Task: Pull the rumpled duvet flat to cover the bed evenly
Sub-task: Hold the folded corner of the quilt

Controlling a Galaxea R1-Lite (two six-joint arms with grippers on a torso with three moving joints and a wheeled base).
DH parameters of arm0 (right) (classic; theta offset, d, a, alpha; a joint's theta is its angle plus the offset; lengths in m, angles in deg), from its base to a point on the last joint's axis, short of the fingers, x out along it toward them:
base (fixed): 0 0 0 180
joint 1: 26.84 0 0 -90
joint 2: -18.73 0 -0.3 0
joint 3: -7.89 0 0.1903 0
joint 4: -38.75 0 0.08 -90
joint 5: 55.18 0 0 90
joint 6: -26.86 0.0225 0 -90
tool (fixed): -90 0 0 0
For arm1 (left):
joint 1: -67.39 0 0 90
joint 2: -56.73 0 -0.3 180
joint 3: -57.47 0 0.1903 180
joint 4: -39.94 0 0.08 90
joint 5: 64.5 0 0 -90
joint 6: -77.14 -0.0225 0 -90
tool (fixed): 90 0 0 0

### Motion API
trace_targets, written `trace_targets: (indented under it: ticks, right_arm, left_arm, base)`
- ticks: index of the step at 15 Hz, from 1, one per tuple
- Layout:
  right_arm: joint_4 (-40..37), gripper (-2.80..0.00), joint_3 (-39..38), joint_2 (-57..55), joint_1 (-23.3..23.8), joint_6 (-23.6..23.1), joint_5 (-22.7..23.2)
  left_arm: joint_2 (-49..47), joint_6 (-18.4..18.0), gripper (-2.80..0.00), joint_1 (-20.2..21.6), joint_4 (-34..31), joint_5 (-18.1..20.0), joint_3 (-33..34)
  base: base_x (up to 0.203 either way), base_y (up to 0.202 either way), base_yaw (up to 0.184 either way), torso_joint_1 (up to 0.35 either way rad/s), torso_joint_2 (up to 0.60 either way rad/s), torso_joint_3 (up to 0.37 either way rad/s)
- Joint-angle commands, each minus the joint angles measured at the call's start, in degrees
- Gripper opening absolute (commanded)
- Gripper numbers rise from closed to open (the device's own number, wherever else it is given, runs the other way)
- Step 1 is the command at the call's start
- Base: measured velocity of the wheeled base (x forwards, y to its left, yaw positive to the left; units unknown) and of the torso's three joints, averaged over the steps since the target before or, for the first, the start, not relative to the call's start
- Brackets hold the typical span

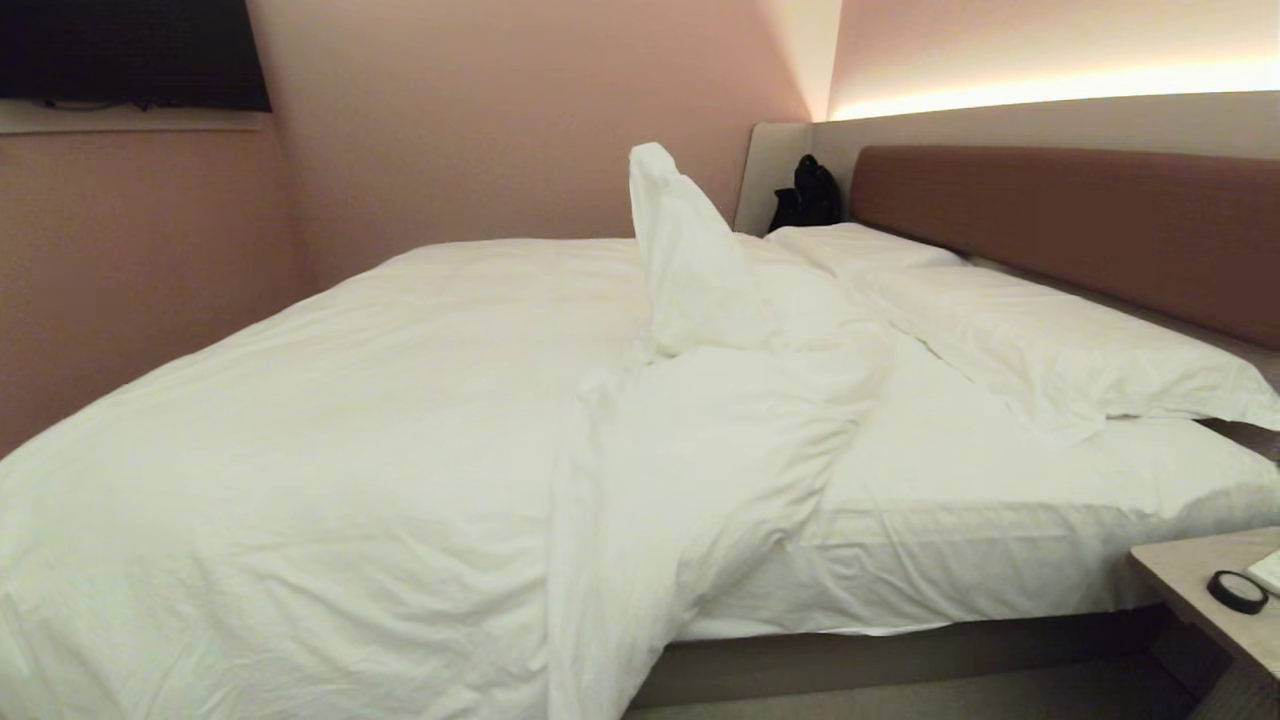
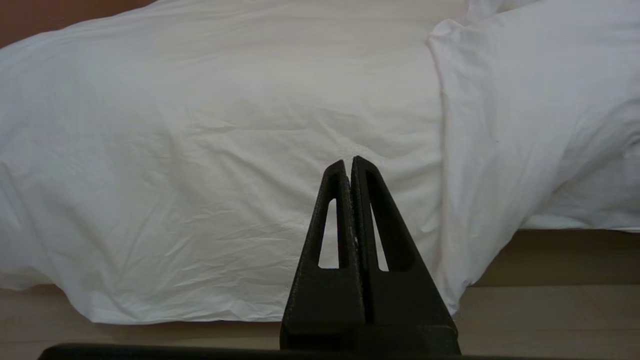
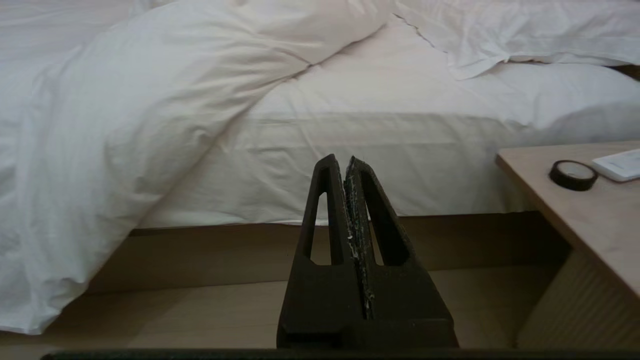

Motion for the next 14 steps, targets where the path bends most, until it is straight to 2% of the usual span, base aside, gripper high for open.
trace_targets:
  ticks: [1, 6, 14]
  right_arm:
    - [0.0, -2.80, 0.0, 0.0, 0.0, 0.0, 0.0]
    - [0.0, -2.80, 0.0, 0.0, 0.0, 0.0, 0.0]
    - [0.0, -2.80, 0.0, -0.1, 0.0, 0.0, 0.0]
  left_arm:
    - [-0.1, 0.0, -2.80, 0.0, 0.0, 0.0, 0.0]
    - [0.0, 0.0, -2.80, 0.0, 0.1, -0.1, 0.0]
    - [0.0, 0.0, -2.80, 0.0, 0.1, 0.0, 0.0]
  base:
    - [0.000, -0.196, 0.001, 0.000, 0.00, 0.002]
    - [0.000, -0.167, -0.001, 0.004, 0.00, 0.002]
    - [0.000, 0.000, 0.000, 0.000, 0.00, 0.000]
